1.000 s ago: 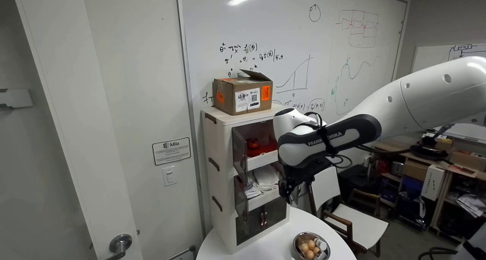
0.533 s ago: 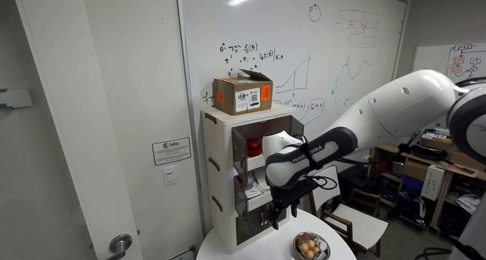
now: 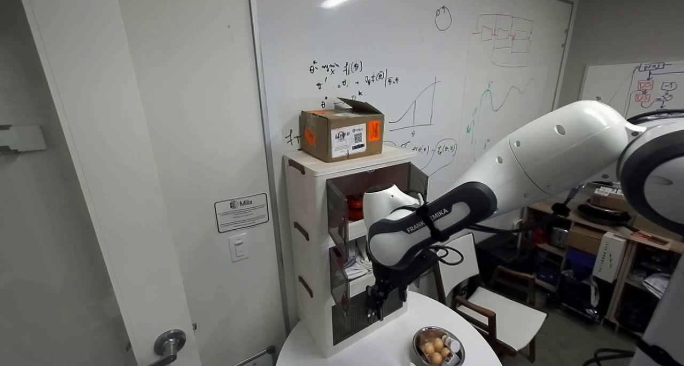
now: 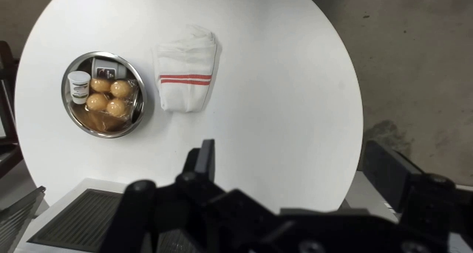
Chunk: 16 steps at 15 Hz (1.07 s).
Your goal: Close the door to the middle compartment
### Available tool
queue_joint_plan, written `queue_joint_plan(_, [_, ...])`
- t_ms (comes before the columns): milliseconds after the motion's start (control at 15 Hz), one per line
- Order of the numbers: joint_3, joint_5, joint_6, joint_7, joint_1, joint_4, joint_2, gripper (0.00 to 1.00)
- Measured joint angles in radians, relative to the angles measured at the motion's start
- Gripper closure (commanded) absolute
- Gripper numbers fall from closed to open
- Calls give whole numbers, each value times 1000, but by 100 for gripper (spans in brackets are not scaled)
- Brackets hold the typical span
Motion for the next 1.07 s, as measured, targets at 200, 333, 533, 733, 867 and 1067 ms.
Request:
queue_joint_plan(200, [0, -11, 5, 13, 0, 0, 0, 0])
queue_joint_plan(333, [0, -11, 91, 64, 0, -12, -1, 0])
queue_joint_plan(533, [1, -14, 282, 181, 1, -69, 2, 0])
queue_joint_plan(733, [1, -63, 484, 351, -3, -159, 17, 0])
queue_joint_plan(867, [1, -108, 635, 472, -7, -224, 34, 0])
queue_joint_plan(1067, [-12, -262, 841, 699, -25, -297, 56, 0])
